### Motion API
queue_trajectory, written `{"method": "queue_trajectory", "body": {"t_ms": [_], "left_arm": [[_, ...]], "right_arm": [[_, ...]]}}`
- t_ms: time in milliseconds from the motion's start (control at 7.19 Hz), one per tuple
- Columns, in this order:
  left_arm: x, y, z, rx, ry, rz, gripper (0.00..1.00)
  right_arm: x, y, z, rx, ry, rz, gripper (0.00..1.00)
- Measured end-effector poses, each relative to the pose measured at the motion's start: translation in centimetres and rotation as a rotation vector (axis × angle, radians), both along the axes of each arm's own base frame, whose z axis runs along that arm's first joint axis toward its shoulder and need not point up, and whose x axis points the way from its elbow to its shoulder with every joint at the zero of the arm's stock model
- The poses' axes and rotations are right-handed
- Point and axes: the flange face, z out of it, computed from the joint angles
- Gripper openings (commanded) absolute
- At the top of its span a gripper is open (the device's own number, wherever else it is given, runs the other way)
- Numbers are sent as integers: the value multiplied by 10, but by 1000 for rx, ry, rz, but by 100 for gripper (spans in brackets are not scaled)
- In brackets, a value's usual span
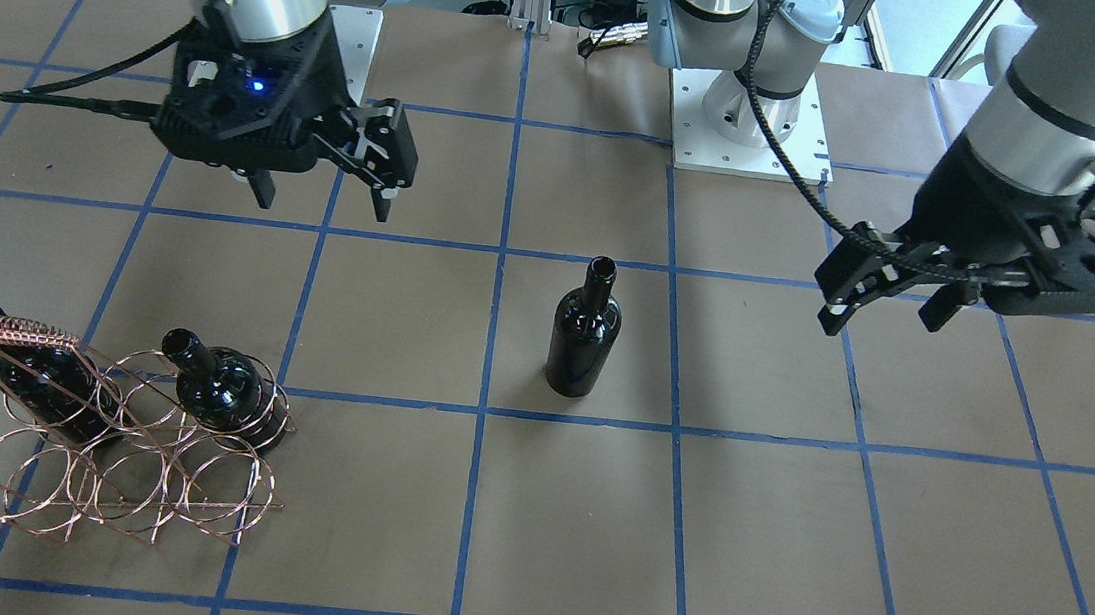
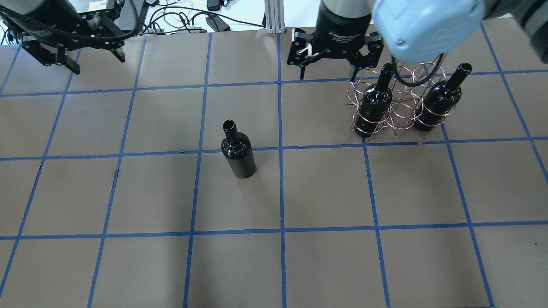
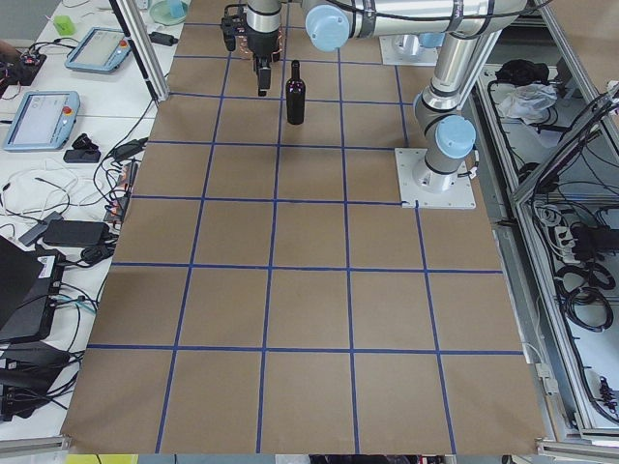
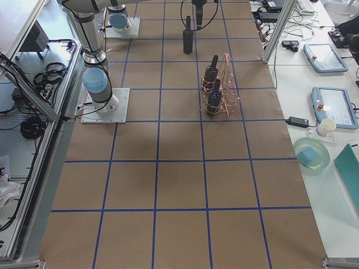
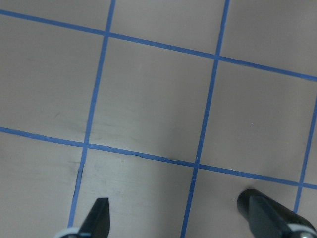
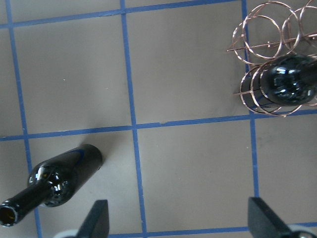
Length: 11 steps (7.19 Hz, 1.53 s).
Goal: Place wine into wine basket
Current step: 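Raise the left gripper away while the right gripper moves toward the bottle, then lower the right gripper over the bottle and grasp its neck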
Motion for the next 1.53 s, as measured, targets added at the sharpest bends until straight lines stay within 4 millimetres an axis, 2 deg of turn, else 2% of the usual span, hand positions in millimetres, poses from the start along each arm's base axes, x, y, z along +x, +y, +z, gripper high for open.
{"method": "queue_trajectory", "body": {"t_ms": [278, 556, 834, 974, 1113, 1530], "left_arm": [[19, 10, 10, 5, -20, -9, 100], [20, 17, 12, 11, -27, -17, 100], [17, 23, 15, 18, -26, -21, 100], [16, 25, 16, 19, -26, -23, 100], [14, 27, 17, 20, -25, -27, 100], [11, 29, 18, 22, -24, -34, 100]], "right_arm": [[52, 6, -13, -17, -16, -18, 100], [109, 11, -35, -41, -30, -10, 100], [148, 8, -56, -44, -34, 0, 99], [159, 9, -66, -41, -27, 5, 92], [163, 8, -75, -36, -15, 8, 90], [168, 4, -100, -14, 24, 18, 74]]}}
